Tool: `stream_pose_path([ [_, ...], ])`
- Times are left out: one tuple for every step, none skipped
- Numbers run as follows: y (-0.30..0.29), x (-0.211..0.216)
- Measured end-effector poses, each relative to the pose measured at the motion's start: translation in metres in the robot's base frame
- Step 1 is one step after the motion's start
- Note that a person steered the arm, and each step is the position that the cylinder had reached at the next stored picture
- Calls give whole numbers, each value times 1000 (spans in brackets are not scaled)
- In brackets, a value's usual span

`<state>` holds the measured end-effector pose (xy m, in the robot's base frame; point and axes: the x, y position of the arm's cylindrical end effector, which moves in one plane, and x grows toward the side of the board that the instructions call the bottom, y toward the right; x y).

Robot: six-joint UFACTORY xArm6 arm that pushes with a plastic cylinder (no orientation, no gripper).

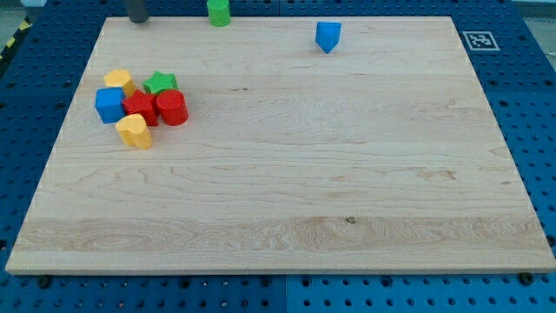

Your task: Move your arm towards the triangle

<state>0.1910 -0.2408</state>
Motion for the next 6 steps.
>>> stream_pose_path([
  [0, 2],
  [19, 47],
  [64, 90],
  [120, 109],
  [198, 109],
  [231, 86],
])
